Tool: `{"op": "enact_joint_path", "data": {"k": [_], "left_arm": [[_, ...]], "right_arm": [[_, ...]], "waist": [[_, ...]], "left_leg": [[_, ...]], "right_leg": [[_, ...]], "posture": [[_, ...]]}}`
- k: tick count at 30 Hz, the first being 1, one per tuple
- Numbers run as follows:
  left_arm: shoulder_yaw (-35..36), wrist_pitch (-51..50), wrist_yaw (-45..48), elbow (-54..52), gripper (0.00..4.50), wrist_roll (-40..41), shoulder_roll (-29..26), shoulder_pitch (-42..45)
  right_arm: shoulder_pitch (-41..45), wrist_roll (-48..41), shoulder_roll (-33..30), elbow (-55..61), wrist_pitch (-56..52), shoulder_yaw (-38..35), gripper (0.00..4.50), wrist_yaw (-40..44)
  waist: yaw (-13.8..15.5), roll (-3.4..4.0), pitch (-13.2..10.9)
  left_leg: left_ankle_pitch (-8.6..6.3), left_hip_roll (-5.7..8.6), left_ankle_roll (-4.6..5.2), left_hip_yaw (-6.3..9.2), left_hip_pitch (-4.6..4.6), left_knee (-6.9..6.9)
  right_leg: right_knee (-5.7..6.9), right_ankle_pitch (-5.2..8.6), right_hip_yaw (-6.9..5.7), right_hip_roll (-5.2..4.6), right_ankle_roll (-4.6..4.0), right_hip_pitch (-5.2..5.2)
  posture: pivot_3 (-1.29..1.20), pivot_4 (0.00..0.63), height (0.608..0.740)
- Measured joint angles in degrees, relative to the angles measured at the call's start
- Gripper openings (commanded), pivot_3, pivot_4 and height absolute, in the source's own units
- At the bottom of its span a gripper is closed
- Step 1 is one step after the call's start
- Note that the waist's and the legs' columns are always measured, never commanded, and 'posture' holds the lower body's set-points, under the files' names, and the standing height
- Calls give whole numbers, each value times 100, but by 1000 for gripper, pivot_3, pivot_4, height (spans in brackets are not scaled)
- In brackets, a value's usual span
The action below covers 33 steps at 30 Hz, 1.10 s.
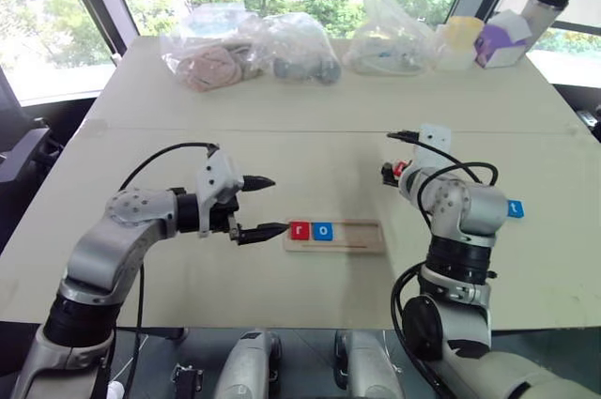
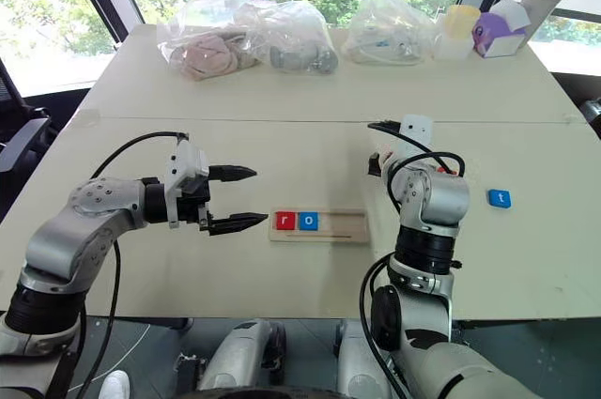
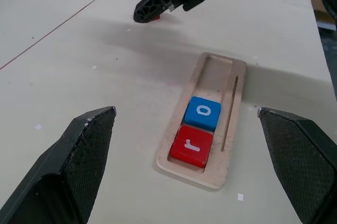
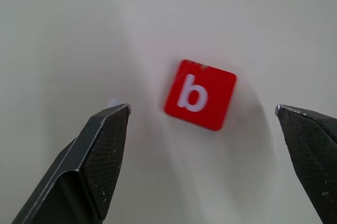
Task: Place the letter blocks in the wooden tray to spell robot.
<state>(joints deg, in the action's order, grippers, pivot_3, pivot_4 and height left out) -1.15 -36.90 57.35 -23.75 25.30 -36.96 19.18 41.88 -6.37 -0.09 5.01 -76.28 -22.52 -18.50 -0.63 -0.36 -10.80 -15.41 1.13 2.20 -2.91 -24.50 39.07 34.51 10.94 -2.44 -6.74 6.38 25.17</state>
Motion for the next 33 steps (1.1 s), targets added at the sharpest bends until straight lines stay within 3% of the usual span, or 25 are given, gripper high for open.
{"op": "enact_joint_path", "data": {"k": [13,23,26,31,33], "left_arm": [[-31,18,-222,-4,4487,120,-20,-3],[-36,120,-289,4,4487,96,-34,-4],[-36,135,-325,4,4500,89,-35,-6],[-37,142,-401,4,4500,69,-36,-9],[-39,145,-413,4,4500,67,-36,-9]], "right_arm": [[921,-82,442,-1171,619,-1069,4500,-516],[1007,-85,351,-1682,913,-643,4500,-521],[924,-50,338,-1697,908,-349,3716,-446],[820,28,333,-1691,918,-139,1253,-415],[808,36,342,-1669,916,-132,1165,-413]], "waist": [[-111,0,0],[-203,-1,1],[-205,-1,1],[-209,-2,1],[-207,-2,1]], "left_leg": [[19,-7,-13,5,29,5],[19,-8,-13,7,39,4],[19,-9,-13,7,39,2],[19,-11,-13,7,39,2],[19,-12,-13,8,40,1]], "right_leg": [[56,3,3,10,1,-1],[56,12,4,10,-15,-10],[56,13,4,10,-16,-9],[55,13,4,12,-16,-8],[56,13,4,13,-17,-8]], "posture": [[0,150,740],[0,150,740],[0,150,740],[0,150,740],[0,150,740]]}}
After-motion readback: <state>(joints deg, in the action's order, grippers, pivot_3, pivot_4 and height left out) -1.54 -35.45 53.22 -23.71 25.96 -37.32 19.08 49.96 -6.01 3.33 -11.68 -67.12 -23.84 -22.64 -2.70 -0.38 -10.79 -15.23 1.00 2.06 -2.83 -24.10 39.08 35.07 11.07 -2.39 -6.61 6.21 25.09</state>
